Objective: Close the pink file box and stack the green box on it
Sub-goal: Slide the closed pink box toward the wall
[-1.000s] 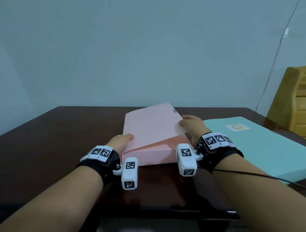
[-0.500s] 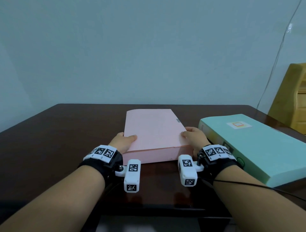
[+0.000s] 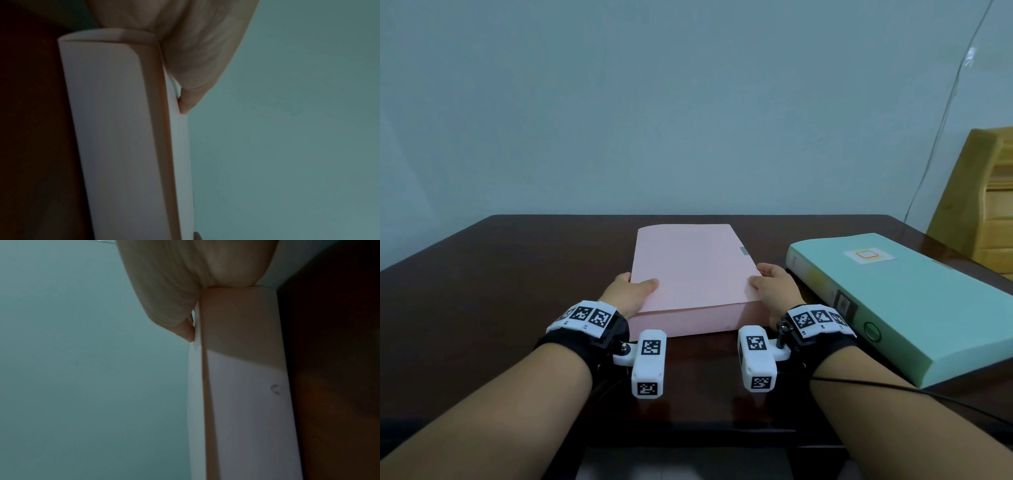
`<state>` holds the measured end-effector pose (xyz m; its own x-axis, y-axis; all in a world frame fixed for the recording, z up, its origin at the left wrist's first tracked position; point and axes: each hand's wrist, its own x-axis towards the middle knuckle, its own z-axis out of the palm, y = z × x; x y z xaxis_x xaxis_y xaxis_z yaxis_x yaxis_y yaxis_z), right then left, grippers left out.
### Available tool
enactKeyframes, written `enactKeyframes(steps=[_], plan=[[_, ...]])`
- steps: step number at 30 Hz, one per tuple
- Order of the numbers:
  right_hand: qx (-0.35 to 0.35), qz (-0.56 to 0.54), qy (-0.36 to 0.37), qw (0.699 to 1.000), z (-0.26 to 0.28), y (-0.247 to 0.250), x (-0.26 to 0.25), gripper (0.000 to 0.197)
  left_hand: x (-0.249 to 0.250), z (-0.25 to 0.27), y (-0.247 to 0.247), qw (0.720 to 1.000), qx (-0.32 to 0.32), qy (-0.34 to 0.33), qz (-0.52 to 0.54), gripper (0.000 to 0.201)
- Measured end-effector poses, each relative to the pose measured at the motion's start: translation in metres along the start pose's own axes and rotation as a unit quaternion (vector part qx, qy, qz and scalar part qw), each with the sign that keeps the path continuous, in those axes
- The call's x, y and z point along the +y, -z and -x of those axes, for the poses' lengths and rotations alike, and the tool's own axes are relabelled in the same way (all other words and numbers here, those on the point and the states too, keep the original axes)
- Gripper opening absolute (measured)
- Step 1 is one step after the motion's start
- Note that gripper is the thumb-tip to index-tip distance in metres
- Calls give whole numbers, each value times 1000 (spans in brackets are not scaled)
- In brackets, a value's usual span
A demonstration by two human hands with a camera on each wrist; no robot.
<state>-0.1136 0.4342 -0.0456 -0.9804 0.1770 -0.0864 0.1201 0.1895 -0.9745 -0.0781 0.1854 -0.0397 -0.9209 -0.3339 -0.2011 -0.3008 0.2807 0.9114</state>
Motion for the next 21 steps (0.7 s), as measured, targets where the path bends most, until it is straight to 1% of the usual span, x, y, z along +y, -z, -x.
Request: enactKeyframes(steps=[4,8,11,14,17,18,19,20,21], plan=[[-8,4,-5,1000,3,-9,-4,48,3,-5,12,999,20,-11,-29,33],[-32,8,-9,999,4,-26,-9,50,-3,-15,31,999,34,-6,-28,39],[-47,-10,-11,999,-2,-43,-12,56,-7,-24,47,999,36,-4,-6,36],[-69,-23,-16,997,-14,-63,-15,64,-12,-36,66,997,35,9,62,37],[-102,-34,-16,994,-30,-83,-22,48,-14,-47,86,988,42,32,144,38],[-111,-35,-14,993,-31,-88,-27,48,-13,-50,90,985,44,32,165,38],[-120,-40,-15,992,-32,-95,-33,50,-12,-55,96,981,52,33,185,35],[-124,-51,-10,991,-34,-102,-39,44,-10,-59,101,978,54,31,197,30],[-132,-64,-9,989,-32,-107,-47,32,-8,-62,107,978,56,24,199,23]])
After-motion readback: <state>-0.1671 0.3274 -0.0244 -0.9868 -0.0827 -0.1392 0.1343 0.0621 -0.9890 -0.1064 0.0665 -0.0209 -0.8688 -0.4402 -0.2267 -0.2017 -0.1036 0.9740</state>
